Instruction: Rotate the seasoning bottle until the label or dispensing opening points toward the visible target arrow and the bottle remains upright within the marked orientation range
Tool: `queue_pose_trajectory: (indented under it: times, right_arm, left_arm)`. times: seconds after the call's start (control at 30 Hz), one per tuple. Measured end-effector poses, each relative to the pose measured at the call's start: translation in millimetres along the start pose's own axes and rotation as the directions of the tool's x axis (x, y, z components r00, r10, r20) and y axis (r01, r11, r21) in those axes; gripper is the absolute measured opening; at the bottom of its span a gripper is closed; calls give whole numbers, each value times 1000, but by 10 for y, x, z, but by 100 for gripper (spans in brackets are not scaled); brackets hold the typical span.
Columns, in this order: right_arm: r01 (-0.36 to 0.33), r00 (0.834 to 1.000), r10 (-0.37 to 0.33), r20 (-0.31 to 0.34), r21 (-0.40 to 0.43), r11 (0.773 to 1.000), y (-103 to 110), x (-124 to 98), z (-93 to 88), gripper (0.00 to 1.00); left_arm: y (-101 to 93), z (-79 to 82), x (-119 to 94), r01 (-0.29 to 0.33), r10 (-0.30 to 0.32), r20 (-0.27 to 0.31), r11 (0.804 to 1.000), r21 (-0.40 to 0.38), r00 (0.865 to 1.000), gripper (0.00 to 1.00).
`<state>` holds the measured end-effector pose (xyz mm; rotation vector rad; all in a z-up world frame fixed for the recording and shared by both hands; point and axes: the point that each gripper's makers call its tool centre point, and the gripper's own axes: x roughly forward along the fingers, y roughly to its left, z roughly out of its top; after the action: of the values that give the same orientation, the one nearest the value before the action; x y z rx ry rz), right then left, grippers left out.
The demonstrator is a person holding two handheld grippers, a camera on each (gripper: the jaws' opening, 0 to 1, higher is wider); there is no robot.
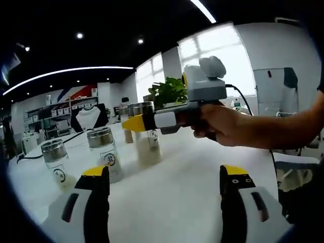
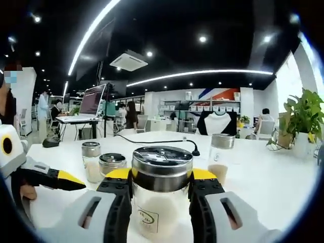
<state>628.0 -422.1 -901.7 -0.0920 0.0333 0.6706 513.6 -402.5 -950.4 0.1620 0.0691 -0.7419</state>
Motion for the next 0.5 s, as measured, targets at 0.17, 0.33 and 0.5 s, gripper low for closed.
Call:
queue_pose_trajectory:
  times: [0.17,0.33,0.5]
  right_arm:
    - [22,1000,-22,4,-3,1000,-38,25,-1,41]
    - [26,1000,-26,8,9,1000,-62,53,-3,41]
    - [14,1000,-14,10,8,1000,-70,60,-5,41]
  left_arm:
    - [41,-15,-2,-24,24,-11,1000,-13,1000,100]
    - [124,11,-28,-52,53,6,997,-64,999,100]
    - [208,77,-72,-62,72,50,984,-166,996,100]
